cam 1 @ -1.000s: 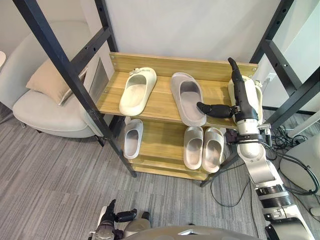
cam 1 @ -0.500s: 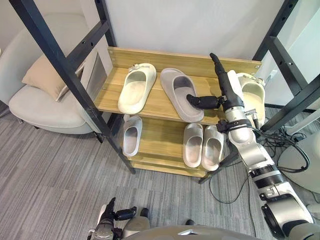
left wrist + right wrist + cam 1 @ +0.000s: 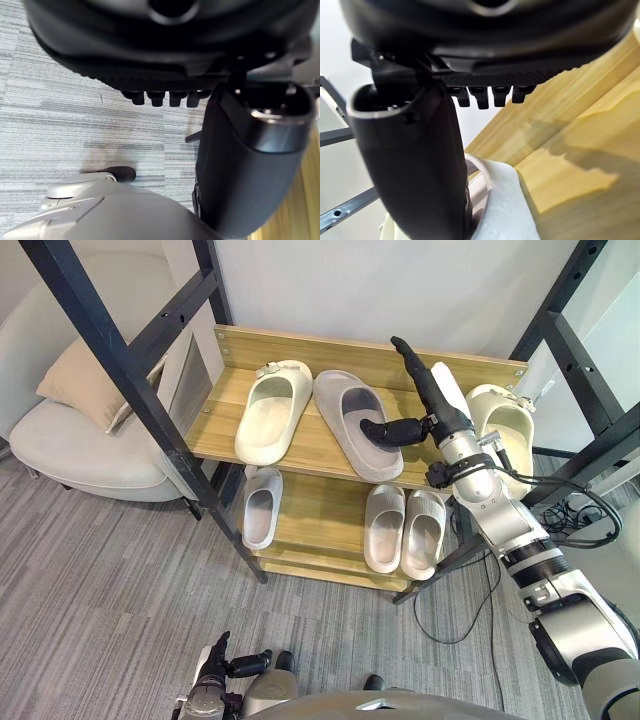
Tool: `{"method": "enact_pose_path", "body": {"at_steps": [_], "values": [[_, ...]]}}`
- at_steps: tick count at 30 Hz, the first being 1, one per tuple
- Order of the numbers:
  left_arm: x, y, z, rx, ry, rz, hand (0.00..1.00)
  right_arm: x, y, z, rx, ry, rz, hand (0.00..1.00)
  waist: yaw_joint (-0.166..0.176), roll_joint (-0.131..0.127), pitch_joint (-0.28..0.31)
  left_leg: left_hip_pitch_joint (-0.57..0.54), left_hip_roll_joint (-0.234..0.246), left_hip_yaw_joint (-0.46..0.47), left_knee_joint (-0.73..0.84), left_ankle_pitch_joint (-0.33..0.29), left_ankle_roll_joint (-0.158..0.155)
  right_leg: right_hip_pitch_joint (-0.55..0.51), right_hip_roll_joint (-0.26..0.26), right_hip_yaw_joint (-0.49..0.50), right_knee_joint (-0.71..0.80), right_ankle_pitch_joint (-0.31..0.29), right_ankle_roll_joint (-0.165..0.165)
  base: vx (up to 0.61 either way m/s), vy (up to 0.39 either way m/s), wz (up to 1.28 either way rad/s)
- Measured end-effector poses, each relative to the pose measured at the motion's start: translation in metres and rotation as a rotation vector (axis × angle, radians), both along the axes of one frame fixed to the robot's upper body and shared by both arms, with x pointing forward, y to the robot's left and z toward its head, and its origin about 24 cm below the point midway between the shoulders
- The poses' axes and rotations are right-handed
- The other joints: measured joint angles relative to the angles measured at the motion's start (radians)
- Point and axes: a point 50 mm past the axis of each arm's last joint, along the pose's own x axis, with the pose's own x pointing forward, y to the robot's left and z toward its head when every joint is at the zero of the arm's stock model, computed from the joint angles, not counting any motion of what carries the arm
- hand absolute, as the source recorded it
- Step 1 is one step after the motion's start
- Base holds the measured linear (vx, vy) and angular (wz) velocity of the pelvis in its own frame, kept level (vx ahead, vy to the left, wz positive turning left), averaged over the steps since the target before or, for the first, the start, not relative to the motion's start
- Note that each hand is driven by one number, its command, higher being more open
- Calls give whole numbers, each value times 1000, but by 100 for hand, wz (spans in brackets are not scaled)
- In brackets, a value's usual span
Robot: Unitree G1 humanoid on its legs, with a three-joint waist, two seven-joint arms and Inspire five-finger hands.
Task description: Organize the slippers on the shoe rack
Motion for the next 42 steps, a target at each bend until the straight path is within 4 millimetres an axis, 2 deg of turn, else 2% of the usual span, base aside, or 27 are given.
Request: {"method": "enact_pose_path", "body": {"at_steps": [10, 19, 23, 28, 29, 30, 32, 34, 36, 37, 40, 42], "values": [[3, 1, 1, -14, -20, 6, 100, 10, 9, 16, -28, -3, 47, 0, 26, -11, 6, 0, 0, -1, -18, 6, 0, -4, 0, -3, -6, 2, -1, 3, 1, 0], [3, 1, 1, -13, -20, 5, 100, 10, 10, 15, -16, 6, 63, 0, 25, -12, 7, 6, 0, 1, -19, 7, 0, 0, -1, -2, -4, 3, -2, 0, 0, 0], [3, 1, 1, -13, -19, 5, 100, 3, 9, 11, 18, 10, 76, 0, 22, -12, 7, 9, 0, 3, -19, 7, 0, 1, -2, 0, -2, 3, -2, 0, 0, 0], [3, 1, 1, -14, -17, 5, 100, -24, 11, 12, 69, -45, 140, 0, 9, -10, 7, 17, 1, 13, -21, 6, 0, 0, -3, 8, 2, 3, -1, 5, 12, -5], [3, 1, 1, -14, -15, 5, 100, -31, 13, 18, 86, -80, 159, 0, 4, -9, 7, 21, 2, 18, -23, 5, -1, 0, -3, 15, 3, 3, -1, -2, 22, -15], [3, 1, 1, -13, -12, 4, 100, -43, 16, 34, 113, -155, 191, 0, -5, -6, 6, 24, 2, 25, -22, 3, 0, 0, -4, 22, 4, 3, 0, -7, 24, -14], [2, 1, 1, -15, -5, 2, 100, -51, 19, 47, 129, -222, 220, 0, -16, -3, 4, 27, 2, 28, -22, 2, 0, 0, -4, 26, 6, 3, 0, -11, 17, -9], [0, 0, -1, -23, 13, 1, 100, -68, 25, 71, 153, -346, 279, 0, -28, 6, -2, 33, 4, 38, -19, -1, 0, 0, -4, 35, 11, 3, 0, -11, 17, -14], [-1, -2, -1, -27, 18, -3, 100, -81, 31, 82, 162, -418, 338, 0, -29, 13, -6, 39, 6, 51, -16, -5, 0, 0, -3, 49, 13, 3, 0, -9, 19, -19], [-1, -3, -2, -29, 23, -17, 100, -95, 37, 89, 172, -479, 399, 0, -31, 21, -12, 42, 7, 54, -13, -8, 0, 2, -3, 52, 16, 3, 0, -13, 18, -10], [-1, -7, -3, -36, 31, -23, 100, -118, 47, 95, 219, -545, 529, 0, -32, 35, -22, 48, 7, 56, -12, -8, 0, 5, -4, 54, 19, 3, 0, -4, 5, -1], [-2, -7, -4, -38, 37, -22, 100, -124, 53, 94, 249, -549, 580, 0, -32, 38, -27, 54, 7, 56, -12, -8, 0, 11, -4, 55, 19, 2, 0, 0, 0, 0]]}}
